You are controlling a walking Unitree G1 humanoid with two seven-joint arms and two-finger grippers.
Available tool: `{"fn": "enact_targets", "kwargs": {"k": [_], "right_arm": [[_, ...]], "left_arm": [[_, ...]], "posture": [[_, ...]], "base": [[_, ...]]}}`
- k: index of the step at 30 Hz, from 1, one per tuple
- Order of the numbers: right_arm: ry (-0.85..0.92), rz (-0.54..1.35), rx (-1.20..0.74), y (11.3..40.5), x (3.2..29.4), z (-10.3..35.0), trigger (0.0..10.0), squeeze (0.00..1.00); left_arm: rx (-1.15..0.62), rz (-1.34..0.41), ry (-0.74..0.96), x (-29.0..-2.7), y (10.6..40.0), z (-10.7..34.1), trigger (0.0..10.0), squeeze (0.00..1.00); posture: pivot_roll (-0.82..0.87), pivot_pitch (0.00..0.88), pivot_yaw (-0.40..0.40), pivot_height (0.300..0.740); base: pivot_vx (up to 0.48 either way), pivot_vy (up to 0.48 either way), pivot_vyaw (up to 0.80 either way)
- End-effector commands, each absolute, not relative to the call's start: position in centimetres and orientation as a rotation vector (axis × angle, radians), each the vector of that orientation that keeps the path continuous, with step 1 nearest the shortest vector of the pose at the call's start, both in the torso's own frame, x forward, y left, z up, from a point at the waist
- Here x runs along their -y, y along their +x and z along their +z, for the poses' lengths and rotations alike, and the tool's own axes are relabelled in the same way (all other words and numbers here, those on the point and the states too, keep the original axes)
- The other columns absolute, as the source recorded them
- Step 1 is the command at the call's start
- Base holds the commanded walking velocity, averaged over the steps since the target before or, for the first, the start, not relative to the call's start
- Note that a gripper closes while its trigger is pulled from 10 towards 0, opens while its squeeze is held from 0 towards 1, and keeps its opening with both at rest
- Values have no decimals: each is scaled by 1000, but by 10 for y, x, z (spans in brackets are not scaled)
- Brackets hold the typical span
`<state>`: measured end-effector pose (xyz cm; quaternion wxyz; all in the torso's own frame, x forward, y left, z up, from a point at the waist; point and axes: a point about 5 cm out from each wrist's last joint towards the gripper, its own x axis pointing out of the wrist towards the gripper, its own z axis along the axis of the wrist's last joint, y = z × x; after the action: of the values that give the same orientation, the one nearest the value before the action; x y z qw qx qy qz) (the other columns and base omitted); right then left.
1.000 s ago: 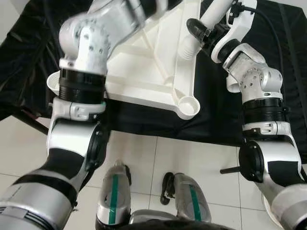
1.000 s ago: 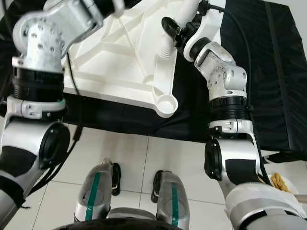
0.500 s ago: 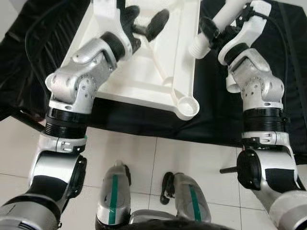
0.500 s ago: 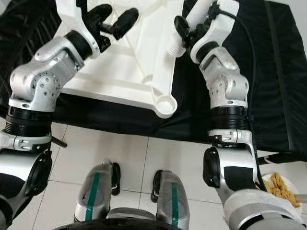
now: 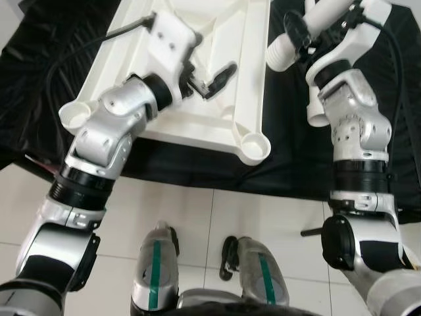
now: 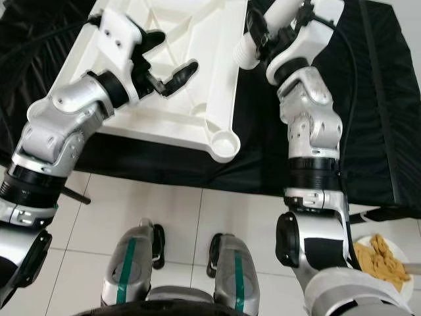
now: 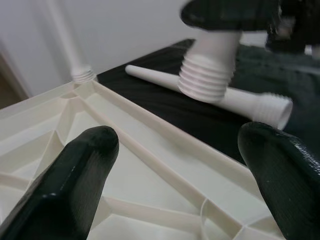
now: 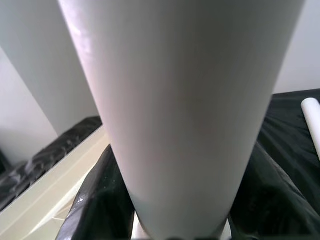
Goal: Building children table
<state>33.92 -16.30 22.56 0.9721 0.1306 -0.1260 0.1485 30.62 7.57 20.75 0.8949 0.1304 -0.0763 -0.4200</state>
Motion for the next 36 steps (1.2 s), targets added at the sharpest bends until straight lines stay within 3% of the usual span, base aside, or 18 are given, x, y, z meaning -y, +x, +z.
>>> {"fn": "enact_targets", "kwargs": {"k": [1,13,26,36], "right_arm": [[276,277,291,334,167,227,10000,0],[280,227,295,329,178,221,10000,0],[270,209,296,328,184,219,10000,0],[275,211,302,326,184,220,10000,0]], "left_arm": [[131,-911,375,-72,303,191,10000,0],[62,-1014,604,-76,289,147,10000,0],[1,-1136,682,-102,275,138,10000,0],[34,-1195,621,-94,267,146,10000,0]], "posture": [[83,66,-13,740],[81,63,-2,740],[99,70,-1,740],[89,76,0,740]], "base": [[0,0,0],[0,0,0],[0,0,0],[0,0,0]]}}
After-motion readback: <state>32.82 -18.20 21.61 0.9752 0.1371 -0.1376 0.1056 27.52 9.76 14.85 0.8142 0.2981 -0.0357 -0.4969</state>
